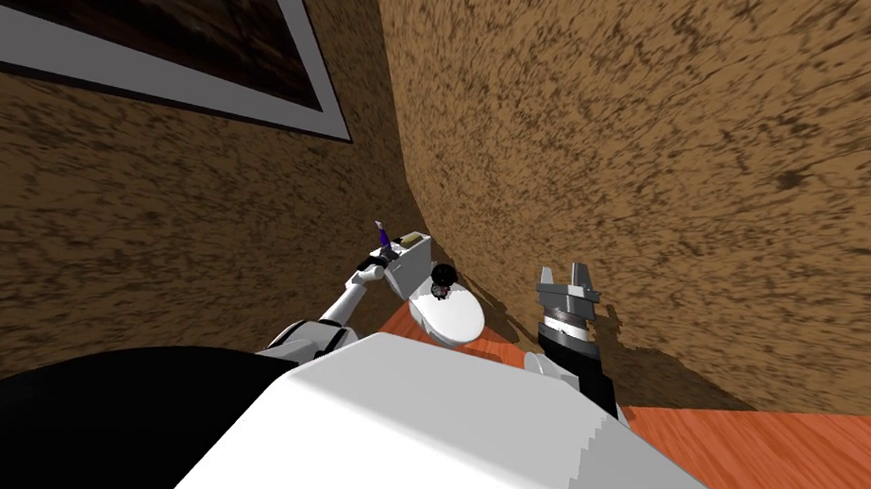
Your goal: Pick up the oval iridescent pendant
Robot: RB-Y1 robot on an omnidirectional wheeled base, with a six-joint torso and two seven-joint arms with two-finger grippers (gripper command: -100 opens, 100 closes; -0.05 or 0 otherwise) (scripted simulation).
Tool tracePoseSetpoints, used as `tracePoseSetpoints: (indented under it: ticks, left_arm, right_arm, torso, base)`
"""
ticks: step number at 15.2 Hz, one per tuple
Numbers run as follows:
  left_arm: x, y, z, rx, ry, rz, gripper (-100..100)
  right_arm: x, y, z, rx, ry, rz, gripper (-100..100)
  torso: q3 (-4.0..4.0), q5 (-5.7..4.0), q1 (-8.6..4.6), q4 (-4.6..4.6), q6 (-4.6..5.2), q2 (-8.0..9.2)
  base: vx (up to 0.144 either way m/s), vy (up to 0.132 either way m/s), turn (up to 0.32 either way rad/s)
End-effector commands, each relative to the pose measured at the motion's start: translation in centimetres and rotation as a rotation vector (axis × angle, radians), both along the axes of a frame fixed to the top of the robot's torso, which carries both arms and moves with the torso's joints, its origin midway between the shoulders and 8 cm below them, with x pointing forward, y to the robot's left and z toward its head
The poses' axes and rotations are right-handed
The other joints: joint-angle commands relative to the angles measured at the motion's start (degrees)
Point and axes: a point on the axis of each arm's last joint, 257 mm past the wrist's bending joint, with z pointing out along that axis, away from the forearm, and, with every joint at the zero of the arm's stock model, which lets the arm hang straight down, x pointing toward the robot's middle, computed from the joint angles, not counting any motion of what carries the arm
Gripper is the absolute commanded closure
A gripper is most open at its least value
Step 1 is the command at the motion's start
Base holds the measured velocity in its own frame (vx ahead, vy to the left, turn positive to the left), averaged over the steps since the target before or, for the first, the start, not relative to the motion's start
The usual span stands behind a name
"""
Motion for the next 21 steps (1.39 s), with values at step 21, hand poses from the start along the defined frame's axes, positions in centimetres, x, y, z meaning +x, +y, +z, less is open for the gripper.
tracePoseSetpoints:
  ticks: [21]
  left_arm:
    - [1.7, 9.2, -3.8, -0.419, 0.206, 0.201, -100]
  right_arm:
    - [0.0, 0.0, 0.0, 0.000, 0.000, 0.000, 0]
  torso:
    - [0.01, 0.00, 0.03, 0.00, -0.01, 0.01]
  base:
    - [-0.004, -0.037, -0.017]
